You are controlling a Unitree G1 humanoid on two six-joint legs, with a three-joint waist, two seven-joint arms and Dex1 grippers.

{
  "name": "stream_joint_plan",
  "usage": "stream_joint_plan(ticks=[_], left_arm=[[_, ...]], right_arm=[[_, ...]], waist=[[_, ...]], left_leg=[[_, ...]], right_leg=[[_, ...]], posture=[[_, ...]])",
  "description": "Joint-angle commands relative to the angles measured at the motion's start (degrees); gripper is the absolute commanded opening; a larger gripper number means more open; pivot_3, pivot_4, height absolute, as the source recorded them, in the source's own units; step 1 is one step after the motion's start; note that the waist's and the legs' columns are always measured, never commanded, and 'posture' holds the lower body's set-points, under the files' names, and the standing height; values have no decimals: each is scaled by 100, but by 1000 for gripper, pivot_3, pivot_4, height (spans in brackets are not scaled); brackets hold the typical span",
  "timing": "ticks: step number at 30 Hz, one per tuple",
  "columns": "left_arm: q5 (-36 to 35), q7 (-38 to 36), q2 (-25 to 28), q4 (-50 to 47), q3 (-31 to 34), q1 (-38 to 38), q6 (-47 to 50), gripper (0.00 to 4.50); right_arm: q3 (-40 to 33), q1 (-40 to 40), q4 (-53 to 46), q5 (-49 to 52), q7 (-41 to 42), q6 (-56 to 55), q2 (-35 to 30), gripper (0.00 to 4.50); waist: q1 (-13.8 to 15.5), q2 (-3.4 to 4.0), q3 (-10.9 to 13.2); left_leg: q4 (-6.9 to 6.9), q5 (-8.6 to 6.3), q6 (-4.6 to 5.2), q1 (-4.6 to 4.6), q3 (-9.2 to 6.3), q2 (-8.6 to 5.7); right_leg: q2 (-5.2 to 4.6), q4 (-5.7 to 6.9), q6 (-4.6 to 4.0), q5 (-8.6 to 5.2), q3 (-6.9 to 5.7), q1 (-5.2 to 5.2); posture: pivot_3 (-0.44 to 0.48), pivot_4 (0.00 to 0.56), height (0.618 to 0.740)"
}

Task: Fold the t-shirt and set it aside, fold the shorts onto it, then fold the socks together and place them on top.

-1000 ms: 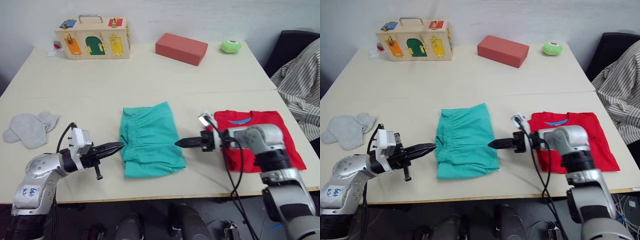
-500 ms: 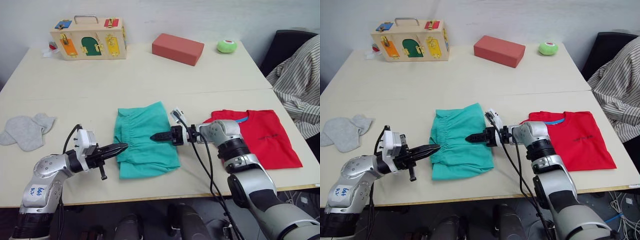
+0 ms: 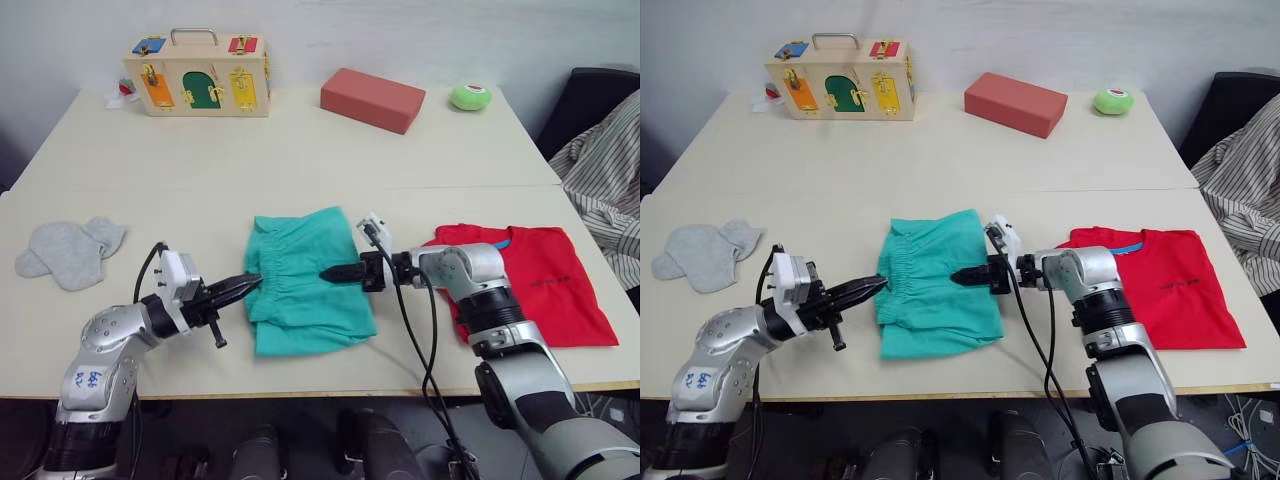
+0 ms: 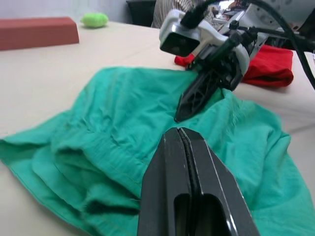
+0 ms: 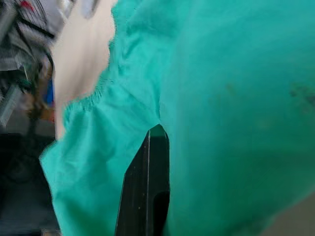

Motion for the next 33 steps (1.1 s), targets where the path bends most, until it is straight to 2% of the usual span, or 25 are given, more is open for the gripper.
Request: stream_joint_plan(ticks=[1,5,13,17,21,25,33], left_arm=[[-24,-143,14,-63,-148,-167,4,0],[-65,-157,46,-128,-105,-117,49,0],[-120,-73,4,-380,-91,109,140,0],[-165,-34,17,-562,-56,269,213,0],[-253,-97,61,-774,-46,332,310,0],[-312,-234,74,-935,-157,371,386,0],[-418,-369,151,-1226,-292,490,606,0]], right_arm=[[-83,108,-1243,299,709,276,-1011,19],[-171,144,-1774,550,1256,404,-1896,19],[32,-144,-1658,460,2628,234,-3714,19],[98,-258,-1366,242,3049,38,-4306,19],[228,-31,-861,219,3417,-700,-4979,19],[355,7,75,-232,3417,-1438,-5032,19],[295,269,2066,-1276,3089,-3107,-4350,19]], waist=[[3,16,10],[-80,18,13],[-14,21,35],[-18,20,36],[-12,23,45],[-10,22,46],[-20,25,49]], left_leg=[[-2,0,-3,-5,0,0],[-8,-4,-10,-7,12,11],[-11,-19,11,-1,13,10],[-10,-19,9,-2,12,9],[-10,-15,-2,-2,14,10],[-7,-10,-15,-2,19,8],[2,-5,-20,5,38,9]], right_leg=[[1,-11,0,0,-4,-1],[14,-37,3,0,-4,-3],[15,-41,6,2,-4,-3],[14,-41,6,2,-3,-3],[15,-41,5,2,-1,-4],[16,-47,6,2,1,-3],[24,-40,14,7,18,-4]], posture=[[0,150,740],[0,150,740],[0,150,740],[0,150,740],[0,150,740],[0,150,740],[0,150,740]])
